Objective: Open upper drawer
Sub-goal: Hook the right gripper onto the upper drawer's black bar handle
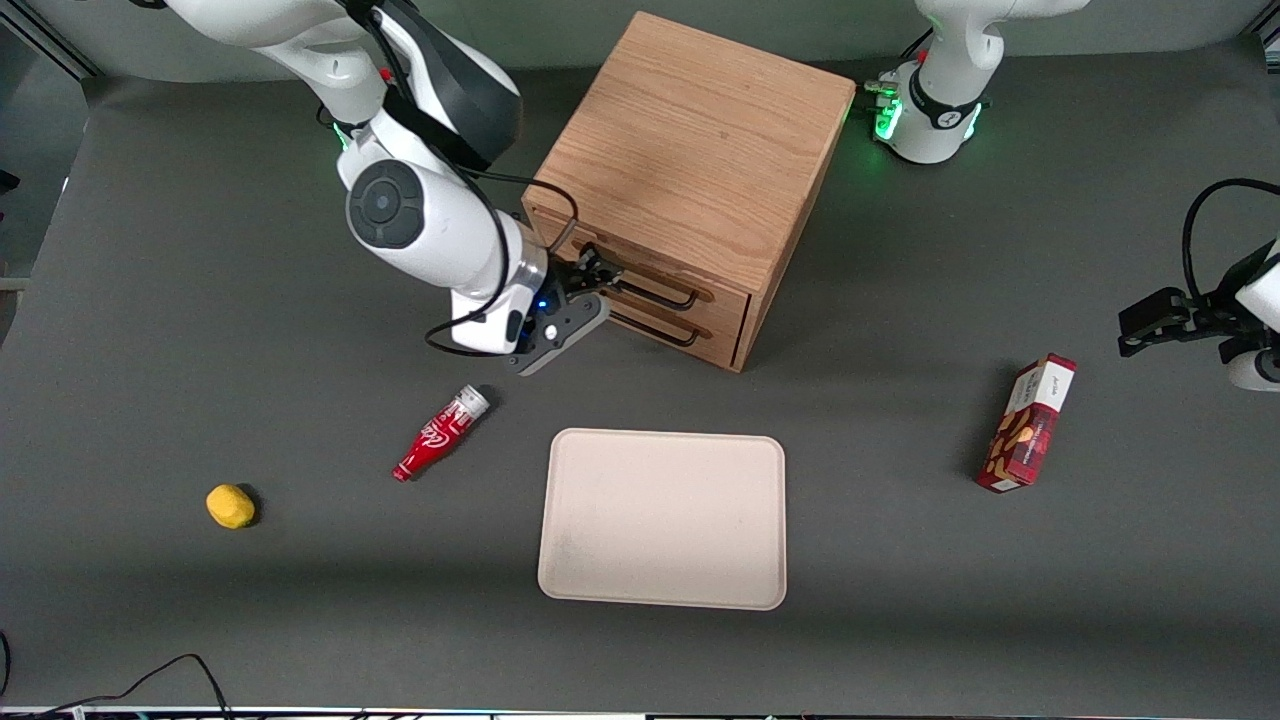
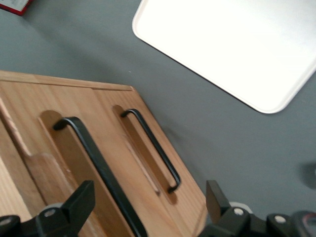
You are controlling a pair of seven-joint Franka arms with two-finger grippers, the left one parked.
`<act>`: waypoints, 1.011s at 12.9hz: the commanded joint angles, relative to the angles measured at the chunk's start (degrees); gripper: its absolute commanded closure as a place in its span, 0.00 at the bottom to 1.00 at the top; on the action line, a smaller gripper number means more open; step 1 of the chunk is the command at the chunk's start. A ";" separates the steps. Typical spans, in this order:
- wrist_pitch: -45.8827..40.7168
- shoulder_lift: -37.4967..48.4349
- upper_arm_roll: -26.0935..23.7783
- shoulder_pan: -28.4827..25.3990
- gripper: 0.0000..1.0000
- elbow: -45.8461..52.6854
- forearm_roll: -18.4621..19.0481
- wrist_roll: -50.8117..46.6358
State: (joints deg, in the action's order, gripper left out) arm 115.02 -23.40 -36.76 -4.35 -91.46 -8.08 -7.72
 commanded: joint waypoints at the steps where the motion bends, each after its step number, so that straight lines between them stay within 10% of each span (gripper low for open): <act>1: 1.25 -2.43 -1.11 -0.31 0.00 1.20 -1.06 -1.42; 13: 1.43 -3.06 -3.31 -0.14 0.00 -3.19 0.69 1.64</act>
State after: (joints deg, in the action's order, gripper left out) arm 115.86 -26.33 -39.72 -4.81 -93.23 -8.03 -7.88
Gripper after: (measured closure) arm 0.000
